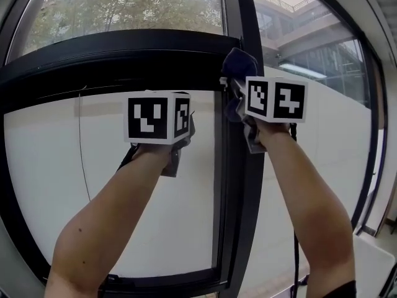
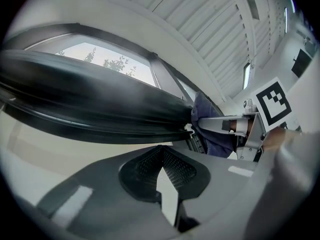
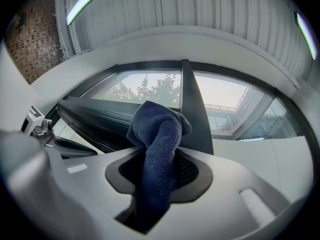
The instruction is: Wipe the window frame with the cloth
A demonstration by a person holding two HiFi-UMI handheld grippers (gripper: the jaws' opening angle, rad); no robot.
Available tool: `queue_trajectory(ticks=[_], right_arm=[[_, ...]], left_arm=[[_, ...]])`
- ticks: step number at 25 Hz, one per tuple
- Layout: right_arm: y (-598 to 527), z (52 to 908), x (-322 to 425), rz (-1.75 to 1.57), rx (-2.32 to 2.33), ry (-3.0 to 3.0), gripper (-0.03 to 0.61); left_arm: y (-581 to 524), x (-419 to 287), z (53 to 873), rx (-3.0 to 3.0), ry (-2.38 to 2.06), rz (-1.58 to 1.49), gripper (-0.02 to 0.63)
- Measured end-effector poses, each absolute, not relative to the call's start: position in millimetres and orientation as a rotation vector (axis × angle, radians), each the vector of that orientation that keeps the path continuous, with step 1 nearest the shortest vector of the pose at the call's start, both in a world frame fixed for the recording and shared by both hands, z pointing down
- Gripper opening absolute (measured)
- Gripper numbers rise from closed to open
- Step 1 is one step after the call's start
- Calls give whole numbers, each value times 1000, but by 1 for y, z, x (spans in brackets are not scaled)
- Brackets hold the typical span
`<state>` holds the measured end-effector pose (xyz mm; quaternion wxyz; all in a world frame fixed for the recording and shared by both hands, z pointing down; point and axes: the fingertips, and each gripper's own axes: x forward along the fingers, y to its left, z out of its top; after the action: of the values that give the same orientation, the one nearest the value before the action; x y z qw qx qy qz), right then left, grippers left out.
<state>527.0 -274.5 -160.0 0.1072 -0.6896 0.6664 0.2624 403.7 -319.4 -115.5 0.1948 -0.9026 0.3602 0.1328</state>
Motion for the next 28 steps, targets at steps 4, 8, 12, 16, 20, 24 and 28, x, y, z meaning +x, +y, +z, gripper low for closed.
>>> queue_trajectory(ticks=[4, 8, 12, 16, 20, 24, 28], right_arm=[[-277, -160, 529, 786, -2038, 1964, 126], [-278, -155, 531, 771, -2036, 1983, 124], [-275, -153, 533, 759, -2031, 1996, 126], [-271, -141, 535, 752, -2031, 2021, 126], [-258, -136, 537, 748, -1996, 2017, 126], [-255, -136, 538, 760, -2003, 2019, 126], [-265, -136, 537, 748, -2021, 2026, 126]], left_arm=[[-321, 409, -116, -2536, 991, 376, -6], [-318, 413, -113, -2534, 974, 363, -6], [-318, 415, -110, -2526, 977, 352, -6], [-322, 415, -104, -2536, 981, 352, -6], [-321, 418, -94, -2558, 965, 350, -6], [-316, 423, -92, -2570, 939, 359, -6], [-310, 426, -93, -2574, 933, 373, -6]])
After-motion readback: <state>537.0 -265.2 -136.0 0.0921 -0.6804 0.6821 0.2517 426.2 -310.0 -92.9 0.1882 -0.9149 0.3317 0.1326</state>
